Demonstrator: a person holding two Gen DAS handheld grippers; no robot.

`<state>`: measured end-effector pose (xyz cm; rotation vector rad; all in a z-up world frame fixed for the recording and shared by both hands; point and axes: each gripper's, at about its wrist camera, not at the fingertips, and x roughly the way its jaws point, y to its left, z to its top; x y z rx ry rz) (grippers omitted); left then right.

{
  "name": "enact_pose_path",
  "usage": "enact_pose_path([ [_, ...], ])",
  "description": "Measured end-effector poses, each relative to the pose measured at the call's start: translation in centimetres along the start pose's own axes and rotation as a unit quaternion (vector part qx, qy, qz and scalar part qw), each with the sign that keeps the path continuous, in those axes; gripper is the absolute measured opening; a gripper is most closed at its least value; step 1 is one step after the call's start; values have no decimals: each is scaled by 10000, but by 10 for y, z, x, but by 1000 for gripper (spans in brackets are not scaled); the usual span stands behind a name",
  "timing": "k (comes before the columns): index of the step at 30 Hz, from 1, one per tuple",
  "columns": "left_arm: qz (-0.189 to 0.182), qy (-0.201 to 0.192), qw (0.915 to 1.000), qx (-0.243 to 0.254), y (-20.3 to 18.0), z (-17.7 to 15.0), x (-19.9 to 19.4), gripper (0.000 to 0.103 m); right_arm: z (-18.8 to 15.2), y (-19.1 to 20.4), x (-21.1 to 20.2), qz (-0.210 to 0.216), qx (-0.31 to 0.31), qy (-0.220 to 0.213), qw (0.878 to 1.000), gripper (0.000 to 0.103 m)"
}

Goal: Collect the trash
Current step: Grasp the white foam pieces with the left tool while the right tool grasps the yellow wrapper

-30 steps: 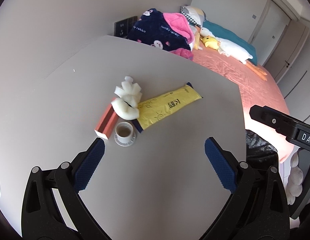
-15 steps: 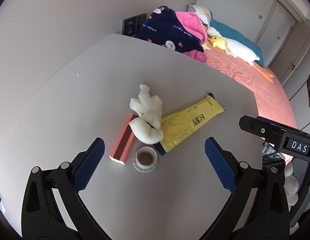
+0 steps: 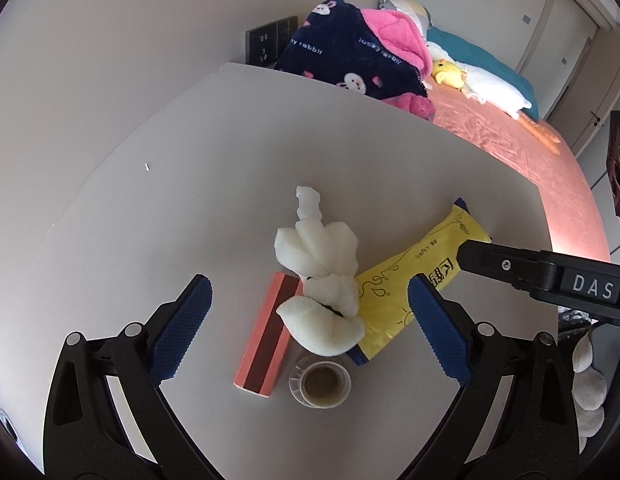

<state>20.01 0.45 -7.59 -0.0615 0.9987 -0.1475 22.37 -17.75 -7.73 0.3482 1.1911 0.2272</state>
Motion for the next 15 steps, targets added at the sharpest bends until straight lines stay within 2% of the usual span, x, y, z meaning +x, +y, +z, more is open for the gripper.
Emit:
enact_pose_path([
  [2,-41,54,10000,14,1,2,4,87,3,3,5,-45,50,16,10000,66],
  [5,-39,115,9999,46,3,4,8,83,7,11,10,-166,29,-22,9999,63],
  [7,-66,123,9999,58,4,5,9,81,11,15,14,-239,-12,-16,9997,56],
  [9,-74,137,9998,83,4,6,11,80,14,18,17,-243,-80,0,9997,35],
  [10,-68,145,9998,99,4,7,12,79,16,18,17,-181,-55,-5,9998,34],
  [11,-70,160,9998,112,4,8,13,77,17,18,16,-151,-54,-82,9998,28],
  [14,-84,178,9997,147,4,11,16,74,19,20,12,-184,-185,-209,9994,23],
  [15,-84,177,9997,162,4,12,17,74,19,20,10,-202,-260,-260,9991,13],
])
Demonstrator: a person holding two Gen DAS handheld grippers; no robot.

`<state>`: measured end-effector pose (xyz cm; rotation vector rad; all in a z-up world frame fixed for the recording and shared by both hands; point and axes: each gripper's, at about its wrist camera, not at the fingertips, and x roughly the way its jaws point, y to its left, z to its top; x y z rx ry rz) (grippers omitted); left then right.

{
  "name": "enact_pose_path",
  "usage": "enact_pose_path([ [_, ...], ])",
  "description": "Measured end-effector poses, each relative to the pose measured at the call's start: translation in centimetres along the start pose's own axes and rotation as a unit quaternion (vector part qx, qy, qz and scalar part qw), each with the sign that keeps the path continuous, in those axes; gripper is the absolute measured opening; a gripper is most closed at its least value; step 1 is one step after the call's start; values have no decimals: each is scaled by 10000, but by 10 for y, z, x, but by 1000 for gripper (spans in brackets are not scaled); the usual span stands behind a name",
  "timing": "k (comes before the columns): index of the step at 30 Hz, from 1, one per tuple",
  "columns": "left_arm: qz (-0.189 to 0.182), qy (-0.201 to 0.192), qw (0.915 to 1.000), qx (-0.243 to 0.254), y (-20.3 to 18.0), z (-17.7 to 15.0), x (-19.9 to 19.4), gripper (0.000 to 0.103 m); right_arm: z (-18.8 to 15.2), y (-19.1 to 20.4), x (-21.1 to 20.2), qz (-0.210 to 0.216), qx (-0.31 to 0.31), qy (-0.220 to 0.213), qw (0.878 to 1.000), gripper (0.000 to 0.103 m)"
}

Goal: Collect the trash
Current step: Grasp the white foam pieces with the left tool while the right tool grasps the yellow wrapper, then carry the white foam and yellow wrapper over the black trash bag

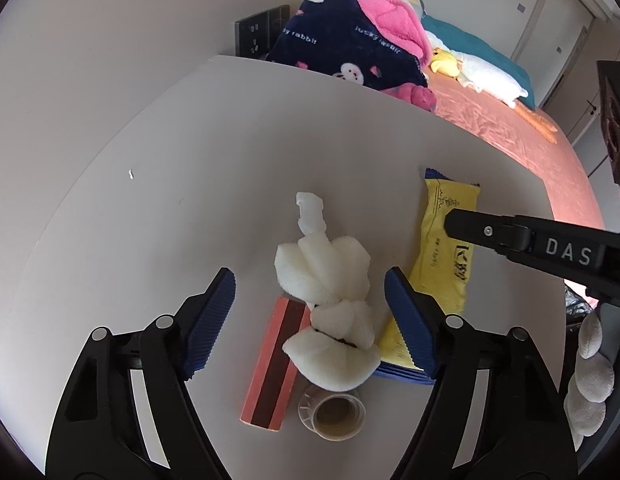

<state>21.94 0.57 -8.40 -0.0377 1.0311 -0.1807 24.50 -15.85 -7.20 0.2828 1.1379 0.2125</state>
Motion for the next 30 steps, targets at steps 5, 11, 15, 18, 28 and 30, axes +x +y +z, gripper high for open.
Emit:
enact_pose_path([
  [5,16,42,9999,149,-3,6,6,69,-2,-3,-6,-68,-183,-110,9997,9],
  [11,85,136,9995,281,-3,9,15,51,-9,-13,-15,-30,-193,-123,9997,9],
  [15,31,106,9998,193,1,14,16,41,-11,-18,-22,-24,-179,-139,9997,9],
  [18,-67,25,10000,44,5,19,13,36,-12,-21,-29,5,-201,-185,9996,9],
  [28,-260,-368,9989,-156,-3,23,-30,36,-21,-29,-60,148,-259,-329,9990,9],
  [30,-291,-410,9987,-123,-10,20,-39,36,-23,-31,-68,180,-277,-371,9988,9],
])
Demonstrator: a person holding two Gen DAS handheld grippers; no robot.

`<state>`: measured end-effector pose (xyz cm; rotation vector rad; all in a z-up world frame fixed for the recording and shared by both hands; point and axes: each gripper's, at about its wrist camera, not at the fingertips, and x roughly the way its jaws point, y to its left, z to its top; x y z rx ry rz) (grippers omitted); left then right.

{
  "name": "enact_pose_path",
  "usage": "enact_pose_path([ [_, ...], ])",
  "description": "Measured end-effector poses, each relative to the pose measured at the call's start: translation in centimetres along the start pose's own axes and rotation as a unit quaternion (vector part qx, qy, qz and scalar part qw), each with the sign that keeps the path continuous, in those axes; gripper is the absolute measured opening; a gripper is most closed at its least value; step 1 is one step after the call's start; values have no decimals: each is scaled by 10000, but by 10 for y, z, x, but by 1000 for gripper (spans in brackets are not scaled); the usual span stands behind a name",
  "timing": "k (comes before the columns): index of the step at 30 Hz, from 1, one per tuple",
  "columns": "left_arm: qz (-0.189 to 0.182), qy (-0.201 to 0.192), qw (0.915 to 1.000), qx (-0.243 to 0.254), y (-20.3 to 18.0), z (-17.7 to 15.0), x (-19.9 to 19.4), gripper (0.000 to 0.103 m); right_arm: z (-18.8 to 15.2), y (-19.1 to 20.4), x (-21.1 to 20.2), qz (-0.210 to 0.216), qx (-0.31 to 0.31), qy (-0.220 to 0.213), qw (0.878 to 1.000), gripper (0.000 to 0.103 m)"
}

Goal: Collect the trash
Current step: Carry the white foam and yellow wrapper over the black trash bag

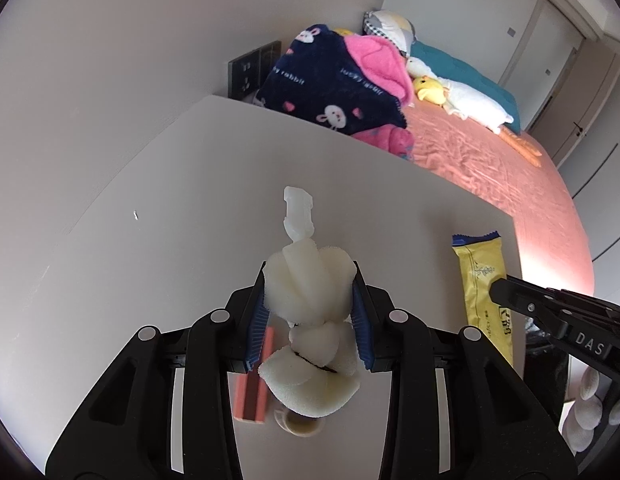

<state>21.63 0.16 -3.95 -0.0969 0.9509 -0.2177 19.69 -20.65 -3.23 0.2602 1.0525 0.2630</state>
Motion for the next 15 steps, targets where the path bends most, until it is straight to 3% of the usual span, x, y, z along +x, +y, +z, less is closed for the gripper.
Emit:
enact_pose_path([
  [15,-273,-171,9993,171,-58,-23,-45,36,-17,-10,-67,169,-243,-369,9989,9],
])
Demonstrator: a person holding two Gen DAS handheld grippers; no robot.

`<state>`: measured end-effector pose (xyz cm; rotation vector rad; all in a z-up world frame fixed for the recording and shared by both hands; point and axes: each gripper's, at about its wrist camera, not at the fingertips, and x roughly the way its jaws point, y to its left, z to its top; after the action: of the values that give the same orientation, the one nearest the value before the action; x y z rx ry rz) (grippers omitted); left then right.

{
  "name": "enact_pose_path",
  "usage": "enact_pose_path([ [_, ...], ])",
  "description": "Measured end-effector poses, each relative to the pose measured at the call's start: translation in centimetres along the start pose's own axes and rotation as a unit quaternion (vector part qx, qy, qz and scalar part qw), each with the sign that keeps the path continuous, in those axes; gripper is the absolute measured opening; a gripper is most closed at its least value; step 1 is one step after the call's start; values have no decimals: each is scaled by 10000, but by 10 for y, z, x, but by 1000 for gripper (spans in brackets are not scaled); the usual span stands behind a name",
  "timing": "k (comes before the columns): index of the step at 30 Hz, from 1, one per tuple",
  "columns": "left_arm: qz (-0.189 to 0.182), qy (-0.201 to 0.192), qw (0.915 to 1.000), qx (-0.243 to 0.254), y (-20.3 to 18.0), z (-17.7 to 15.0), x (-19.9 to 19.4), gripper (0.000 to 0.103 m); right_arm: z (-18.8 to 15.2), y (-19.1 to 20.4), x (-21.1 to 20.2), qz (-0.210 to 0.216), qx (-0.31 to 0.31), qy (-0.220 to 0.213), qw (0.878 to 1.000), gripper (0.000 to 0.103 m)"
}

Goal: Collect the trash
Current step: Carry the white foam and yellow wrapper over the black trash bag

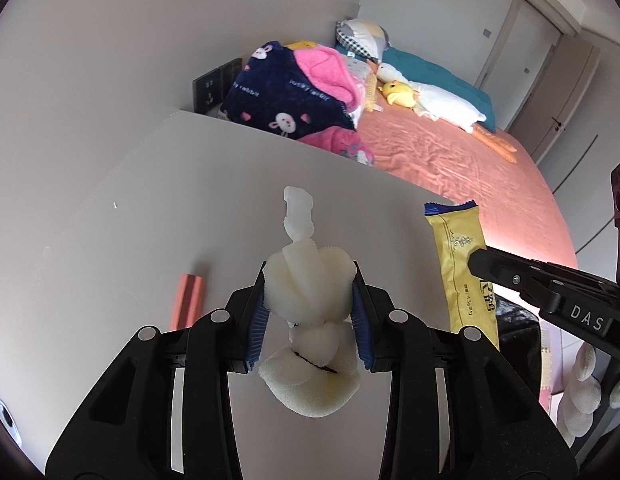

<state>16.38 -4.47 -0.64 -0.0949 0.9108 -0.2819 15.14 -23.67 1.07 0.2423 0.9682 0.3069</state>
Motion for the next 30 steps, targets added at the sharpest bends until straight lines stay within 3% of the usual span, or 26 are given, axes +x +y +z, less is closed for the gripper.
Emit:
enact_pose_path([
  [16,-381,55,9988,316,-65,-18,-11,36,-26,-36,-61,-40,105,-247,9996,9],
  [30,-848,212,9939,678,-129,-29,-2,36,-46,-86,-103,-324,438,-477,9974,9],
])
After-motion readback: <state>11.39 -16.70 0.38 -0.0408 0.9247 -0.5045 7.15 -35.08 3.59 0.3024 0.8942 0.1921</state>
